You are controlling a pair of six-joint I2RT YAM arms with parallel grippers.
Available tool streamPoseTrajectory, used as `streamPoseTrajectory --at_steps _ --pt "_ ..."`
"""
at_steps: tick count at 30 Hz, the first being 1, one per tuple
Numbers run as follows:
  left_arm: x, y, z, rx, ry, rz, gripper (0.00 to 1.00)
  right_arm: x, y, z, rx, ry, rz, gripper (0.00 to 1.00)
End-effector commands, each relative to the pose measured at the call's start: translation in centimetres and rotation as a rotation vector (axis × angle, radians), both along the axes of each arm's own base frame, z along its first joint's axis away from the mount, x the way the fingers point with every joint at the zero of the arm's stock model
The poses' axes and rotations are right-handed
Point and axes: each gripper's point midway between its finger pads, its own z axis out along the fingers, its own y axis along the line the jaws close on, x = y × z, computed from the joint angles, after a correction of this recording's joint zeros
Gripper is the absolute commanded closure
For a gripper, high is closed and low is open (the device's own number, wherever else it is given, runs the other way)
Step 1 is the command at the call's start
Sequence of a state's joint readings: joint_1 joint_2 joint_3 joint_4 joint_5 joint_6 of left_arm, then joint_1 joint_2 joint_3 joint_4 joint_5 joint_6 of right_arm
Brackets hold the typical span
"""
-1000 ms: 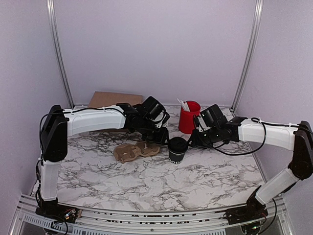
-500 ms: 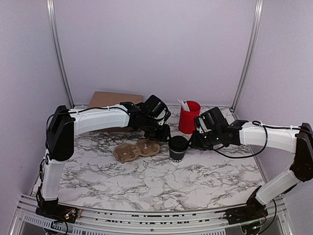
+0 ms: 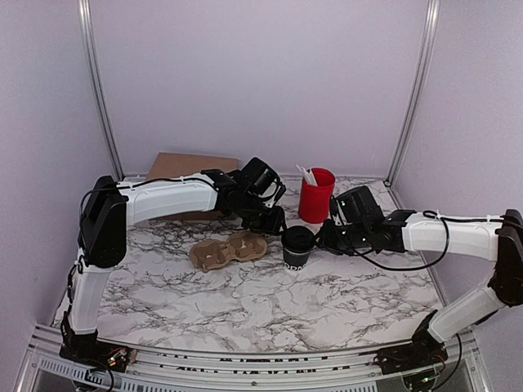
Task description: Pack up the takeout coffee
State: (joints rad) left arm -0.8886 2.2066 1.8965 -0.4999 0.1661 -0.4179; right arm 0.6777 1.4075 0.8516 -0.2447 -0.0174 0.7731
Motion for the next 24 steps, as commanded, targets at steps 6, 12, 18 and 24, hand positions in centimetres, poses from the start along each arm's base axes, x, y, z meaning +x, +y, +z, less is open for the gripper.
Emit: streamPoseTrajectory --at_steps 6,12,18,24 --pt "-3.9 -0.6 -6.4 0.081 0.144 -0.095 0.61 -5.3 0.2 -6.0 -0.038 0.169 0.049 0.80" --pt "-2.2 -1.0 -3.8 0.061 0.069 -0.040 0.61 -2.9 0.5 -0.5 -0.037 0.015 0.044 0.78" --pt "-0.5 -1.2 -0.4 0.026 -0.002 0.034 0.60 -0.5 2.2 4.4 0.037 -0.109 0.039 0.72" --pt "0.7 -1.6 3.2 -0.025 -0.066 0.073 0.59 0.0 1.2 6.5 0.050 -0.165 0.002 0.69"
